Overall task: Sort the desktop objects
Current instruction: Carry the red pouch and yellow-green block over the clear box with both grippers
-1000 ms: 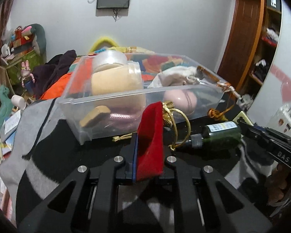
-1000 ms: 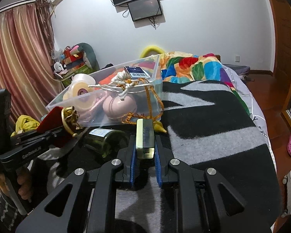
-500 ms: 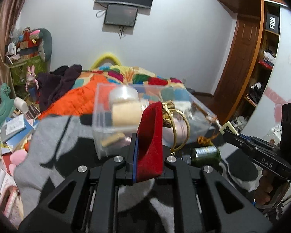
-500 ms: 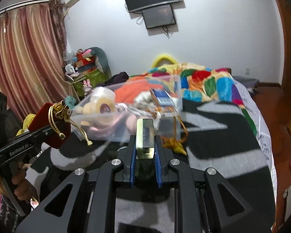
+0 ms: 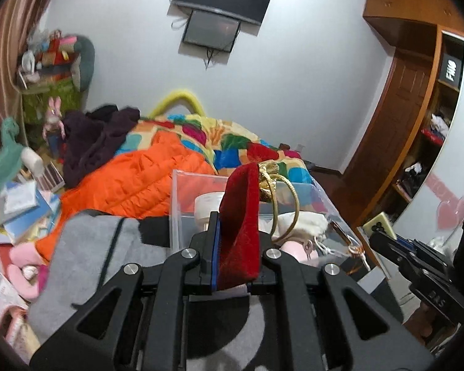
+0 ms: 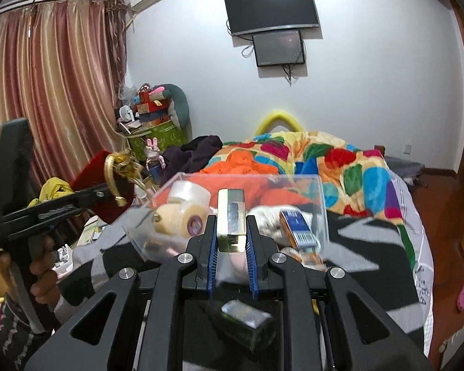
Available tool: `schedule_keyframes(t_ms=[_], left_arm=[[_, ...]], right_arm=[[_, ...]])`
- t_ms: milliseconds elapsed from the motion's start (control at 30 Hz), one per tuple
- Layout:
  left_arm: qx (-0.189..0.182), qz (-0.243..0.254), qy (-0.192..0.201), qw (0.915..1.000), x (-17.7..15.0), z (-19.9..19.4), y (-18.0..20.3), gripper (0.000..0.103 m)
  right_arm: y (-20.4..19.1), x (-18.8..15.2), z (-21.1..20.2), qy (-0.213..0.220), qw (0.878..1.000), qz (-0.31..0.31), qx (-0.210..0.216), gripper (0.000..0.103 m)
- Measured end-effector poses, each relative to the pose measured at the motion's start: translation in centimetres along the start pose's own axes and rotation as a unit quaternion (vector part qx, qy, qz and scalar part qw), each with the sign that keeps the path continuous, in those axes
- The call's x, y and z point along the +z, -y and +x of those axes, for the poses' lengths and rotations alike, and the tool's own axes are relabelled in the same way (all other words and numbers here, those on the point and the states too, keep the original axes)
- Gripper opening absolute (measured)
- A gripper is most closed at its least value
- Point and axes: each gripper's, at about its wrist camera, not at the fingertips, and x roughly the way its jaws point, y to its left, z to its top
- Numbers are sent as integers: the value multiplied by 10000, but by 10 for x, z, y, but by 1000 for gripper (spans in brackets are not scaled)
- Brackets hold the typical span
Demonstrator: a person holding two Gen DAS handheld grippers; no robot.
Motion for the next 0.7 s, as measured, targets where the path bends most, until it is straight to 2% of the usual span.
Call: schedule_keyframes(t_ms=[133, 267, 500, 700], left_arm=[[123, -181, -160, 9996, 0, 20, -10, 12], [159, -303, -322, 9989, -7, 36, -20, 12], [234, -177, -338, 9990, -17, 47, -25, 12], [350, 130, -233, 9990, -25, 41, -18, 12]], right_arm=[[-1, 8, 15, -75, 10000, 22, 49, 15], [1, 9, 40, -444, 9990, 9, 85, 15], [3, 3, 74, -1009, 9949, 5, 77, 15], [-8, -5, 84, -1227, 9922, -195, -32, 15]])
